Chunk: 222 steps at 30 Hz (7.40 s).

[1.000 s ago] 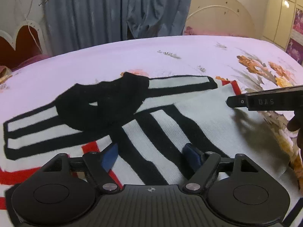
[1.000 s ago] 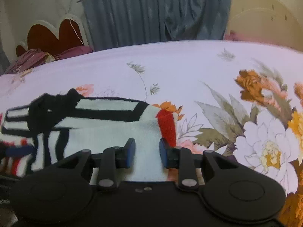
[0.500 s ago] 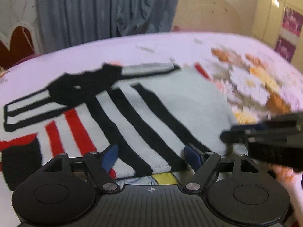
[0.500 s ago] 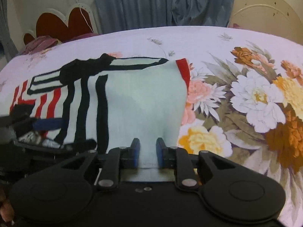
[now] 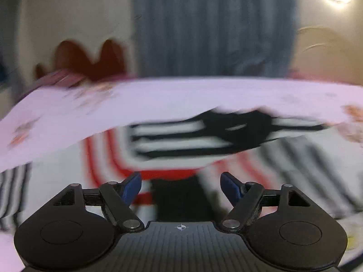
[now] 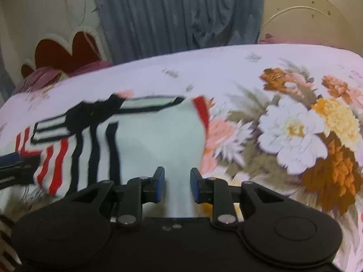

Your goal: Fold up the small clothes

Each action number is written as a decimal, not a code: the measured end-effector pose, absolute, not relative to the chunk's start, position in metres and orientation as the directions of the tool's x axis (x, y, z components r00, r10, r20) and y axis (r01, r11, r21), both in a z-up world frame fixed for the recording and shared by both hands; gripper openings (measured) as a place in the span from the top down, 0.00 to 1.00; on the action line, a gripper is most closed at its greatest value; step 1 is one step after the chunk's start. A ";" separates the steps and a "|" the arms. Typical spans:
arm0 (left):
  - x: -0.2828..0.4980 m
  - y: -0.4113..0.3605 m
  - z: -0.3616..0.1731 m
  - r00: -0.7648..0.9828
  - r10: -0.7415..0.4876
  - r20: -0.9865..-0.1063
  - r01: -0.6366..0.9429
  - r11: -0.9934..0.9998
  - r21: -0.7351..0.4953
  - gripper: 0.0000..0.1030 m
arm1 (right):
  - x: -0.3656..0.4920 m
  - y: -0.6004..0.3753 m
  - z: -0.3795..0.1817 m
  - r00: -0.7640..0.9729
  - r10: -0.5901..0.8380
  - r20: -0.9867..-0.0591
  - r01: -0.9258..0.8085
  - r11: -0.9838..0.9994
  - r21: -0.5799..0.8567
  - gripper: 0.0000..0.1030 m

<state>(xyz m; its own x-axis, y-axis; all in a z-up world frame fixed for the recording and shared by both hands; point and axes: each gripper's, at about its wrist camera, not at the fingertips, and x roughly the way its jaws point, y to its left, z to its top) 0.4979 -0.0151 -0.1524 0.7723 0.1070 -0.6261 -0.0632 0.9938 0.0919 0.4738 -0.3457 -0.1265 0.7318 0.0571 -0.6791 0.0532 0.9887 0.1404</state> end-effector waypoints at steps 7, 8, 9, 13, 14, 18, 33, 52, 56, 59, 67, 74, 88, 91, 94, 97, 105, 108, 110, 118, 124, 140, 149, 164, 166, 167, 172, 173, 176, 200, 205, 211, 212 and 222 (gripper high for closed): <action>0.529 -0.002 -0.161 0.746 0.072 -0.662 -0.057 0.997 0.043 0.96 | 0.500 -0.357 -0.131 0.735 0.046 -0.677 0.091 0.982 0.166 0.87; 0.530 -0.003 -0.158 0.758 0.083 -0.647 -0.057 0.997 0.061 0.95 | 0.504 -0.357 -0.131 0.736 0.046 -0.676 0.093 0.981 0.168 0.87; 0.535 -0.003 -0.160 0.746 0.078 -0.661 -0.041 0.997 0.071 0.95 | 0.508 -0.356 -0.129 0.740 0.053 -0.671 0.088 0.981 0.174 0.87; 0.529 0.000 -0.161 0.736 0.153 -0.659 -0.084 0.987 0.134 0.36 | 0.527 -0.337 -0.131 0.746 0.080 -0.661 0.047 0.984 0.172 0.85; 0.520 -0.001 -0.154 0.763 0.176 -0.622 -0.117 0.984 0.135 0.18 | 0.530 -0.330 -0.132 0.746 0.100 -0.658 0.025 0.984 0.178 0.83; 0.510 -0.046 -0.137 0.834 0.057 -0.549 0.017 0.992 0.128 0.19 | 0.544 -0.287 -0.141 0.721 0.219 -0.658 -0.120 0.974 0.193 0.77; 0.531 -0.080 -0.161 0.739 -0.074 -0.669 0.143 0.989 0.049 0.14 | 0.586 -0.351 -0.147 0.702 -0.021 -0.712 0.080 0.996 0.049 0.98; 0.497 -0.139 -0.167 0.690 -0.034 -0.723 0.133 0.988 0.081 0.12 | 0.478 -0.298 -0.153 0.689 0.063 -0.722 -0.143 0.989 -0.050 0.62; 0.499 -0.135 -0.170 0.687 -0.033 -0.726 0.099 0.994 0.049 0.09 | 0.478 -0.296 -0.156 0.695 0.072 -0.715 -0.186 0.979 -0.082 0.61; 0.499 -0.137 -0.171 0.687 -0.023 -0.727 0.097 0.993 0.060 0.08 | 0.478 -0.296 -0.157 0.694 0.074 -0.716 -0.185 0.979 -0.079 0.61; 0.500 -0.131 -0.173 0.686 -0.056 -0.726 0.106 0.994 0.023 0.06 | 0.476 -0.290 -0.158 0.699 0.039 -0.714 -0.147 0.985 -0.091 0.60; 0.460 -0.033 -0.147 0.777 -0.045 -0.628 -0.004 0.997 -0.077 0.07 | 0.468 -0.289 -0.140 0.707 0.002 -0.707 -0.003 1.000 0.000 0.59; 0.351 0.352 -0.193 0.789 0.125 -0.601 -0.540 0.608 -0.582 0.46 | 0.465 -0.127 -0.132 0.715 0.119 -0.689 -0.058 0.992 0.111 0.61; 0.361 0.374 -0.201 0.808 0.113 -0.578 -0.533 0.556 -0.637 0.46 | 0.465 -0.104 -0.127 0.714 0.117 -0.690 -0.073 0.993 0.093 0.62; 0.369 0.385 -0.212 0.830 0.114 -0.545 -0.522 0.499 -0.691 0.51 | 0.466 -0.098 -0.118 0.724 0.094 -0.684 -0.070 0.996 0.062 0.61; 0.381 0.390 -0.218 0.817 0.113 -0.565 -0.541 0.489 -0.684 0.96 | 0.468 -0.102 -0.112 0.731 0.062 -0.679 -0.038 0.998 0.049 0.62; 0.441 0.332 -0.178 0.871 0.024 -0.490 -0.367 0.695 -0.618 0.96 | 0.470 -0.132 -0.110 0.740 -0.007 -0.672 0.055 0.997 0.050 0.62; 0.472 0.280 -0.152 0.880 -0.061 -0.472 -0.249 0.785 -0.567 0.96 | 0.470 -0.145 -0.110 0.747 -0.018 -0.665 0.080 0.995 0.064 0.62; 0.494 0.238 -0.139 0.873 -0.130 -0.471 -0.162 0.833 -0.529 0.96 | 0.471 -0.156 -0.110 0.751 -0.021 -0.660 0.099 0.992 0.081 0.62; 0.553 0.061 -0.114 0.789 -0.314 -0.529 0.131 0.926 -0.354 0.96 | 0.469 -0.206 -0.112 0.759 -0.011 -0.651 0.143 0.978 0.151 0.62; 0.576 -0.045 -0.151 0.650 -0.353 -0.673 0.245 0.935 -0.255 0.96 | 0.461 -0.268 -0.110 0.761 -0.029 -0.648 0.234 0.944 0.231 0.61; 0.477 0.021 -0.127 0.784 -0.300 -0.544 0.192 0.950 -0.247 0.37 | 0.475 -0.270 -0.116 0.747 0.227 -0.624 0.046 0.920 0.390 0.52; 0.474 0.094 -0.148 0.746 -0.101 -0.658 -0.021 0.984 -0.175 0.61 | 0.512 -0.154 -0.133 0.700 0.121 -0.703 -0.177 0.984 -0.007 0.40; 0.490 0.075 -0.166 0.733 -0.119 -0.670 0.059 0.992 -0.112 0.62 | 0.497 -0.211 -0.132 0.731 0.027 -0.682 -0.013 1.000 0.025 0.95; 0.489 0.074 -0.164 0.731 -0.121 -0.671 0.075 0.992 -0.098 0.62 | 0.495 -0.223 -0.149 0.690 0.043 -0.722 0.019 0.997 0.078 0.91; 0.489 0.075 -0.164 0.731 -0.126 -0.671 0.078 0.992 -0.100 0.61 | 0.491 -0.226 -0.148 0.700 0.042 -0.712 0.036 0.995 0.094 0.86; 0.487 0.078 -0.164 0.734 -0.138 -0.665 0.086 0.990 -0.111 0.61 | 0.488 -0.246 -0.144 0.731 0.053 -0.680 0.088 0.981 0.171 0.59; 0.489 0.078 -0.164 0.735 -0.138 -0.664 0.087 0.990 -0.109 0.61 | 0.492 -0.251 -0.145 0.723 0.075 -0.687 0.096 0.974 0.206 0.68; 0.492 0.070 -0.168 0.724 -0.099 -0.682 0.105 0.994 -0.033 0.61 | 0.498 -0.252 -0.148 0.707 0.099 -0.700 0.089 0.970 0.227 0.95; 0.571 0.055 -0.145 0.735 -0.205 -0.647 0.187 0.978 -0.097 0.53 | 0.539 -0.198 -0.131 0.734 0.087 -0.673 -0.022 0.994 0.104 0.65; 0.568 0.030 -0.166 0.708 -0.139 -0.693 0.185 0.983 -0.008 0.53 | 0.550 -0.152 -0.155 0.695 0.092 -0.713 -0.095 0.995 0.035 0.69; 0.551 0.087 -0.168 0.731 -0.029 -0.681 0.073 0.997 0.036 0.53 | 0.528 -0.205 -0.159 0.721 -0.055 -0.691 0.048 0.998 -0.030 0.76; 0.548 0.093 -0.164 0.732 -0.039 -0.681 0.062 0.998 0.010 0.53 | 0.527 -0.209 -0.159 0.717 -0.042 -0.696 0.044 0.999 -0.016 0.75; 0.491 0.040 -0.162 0.747 -0.092 -0.658 0.128 0.992 0.006 0.52 | 0.495 -0.148 -0.149 0.733 0.069 -0.677 -0.129 0.991 -0.039 0.64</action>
<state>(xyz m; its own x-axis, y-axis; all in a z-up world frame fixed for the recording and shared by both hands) 0.4910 0.0397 -0.1622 0.7475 -0.0921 -0.6579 0.1278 0.9918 0.0063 0.4949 -0.1481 -0.1492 0.7328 0.0689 -0.6770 -0.1288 0.9909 -0.0386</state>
